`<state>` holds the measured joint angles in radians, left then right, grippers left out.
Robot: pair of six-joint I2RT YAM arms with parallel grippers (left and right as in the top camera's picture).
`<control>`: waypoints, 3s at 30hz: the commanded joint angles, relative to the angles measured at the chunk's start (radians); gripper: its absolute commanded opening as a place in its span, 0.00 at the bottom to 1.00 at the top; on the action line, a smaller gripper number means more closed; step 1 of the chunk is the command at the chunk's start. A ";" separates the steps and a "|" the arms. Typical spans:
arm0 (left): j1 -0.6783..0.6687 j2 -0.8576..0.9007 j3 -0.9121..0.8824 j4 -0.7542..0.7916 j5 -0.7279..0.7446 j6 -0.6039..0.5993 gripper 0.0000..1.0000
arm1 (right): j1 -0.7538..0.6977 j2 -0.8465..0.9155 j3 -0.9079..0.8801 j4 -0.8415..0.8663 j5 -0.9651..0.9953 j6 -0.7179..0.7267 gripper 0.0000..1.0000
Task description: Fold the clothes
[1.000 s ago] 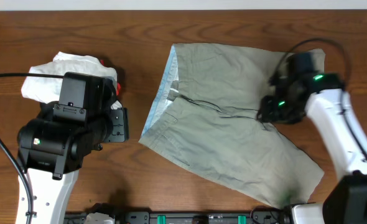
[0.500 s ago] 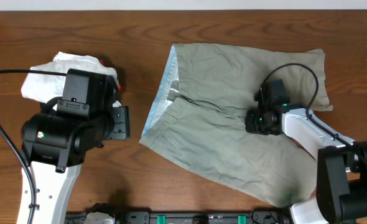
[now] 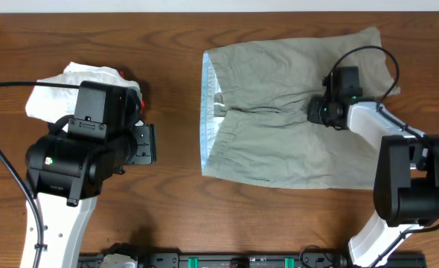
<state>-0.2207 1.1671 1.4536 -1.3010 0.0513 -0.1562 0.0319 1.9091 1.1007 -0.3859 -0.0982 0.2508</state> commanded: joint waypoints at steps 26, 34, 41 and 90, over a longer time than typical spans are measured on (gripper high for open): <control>-0.094 -0.001 -0.400 0.150 0.229 -0.016 0.81 | -0.146 -0.551 0.016 -0.738 0.016 0.201 0.83; -0.225 0.122 -0.650 0.550 0.229 -0.047 0.81 | -0.234 -0.507 -0.114 -0.675 0.011 0.210 0.84; -0.299 0.350 -0.656 0.738 0.225 -0.047 0.77 | -0.293 -0.488 -0.169 -0.673 0.012 0.220 0.82; -0.305 0.402 -0.655 0.740 0.014 -0.164 0.06 | -0.651 -0.488 -0.457 -0.553 0.125 0.293 0.81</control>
<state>-0.5320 1.5818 0.8082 -0.5613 0.0963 -0.3122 -0.5911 1.4185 0.6662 -0.9558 -0.0246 0.5205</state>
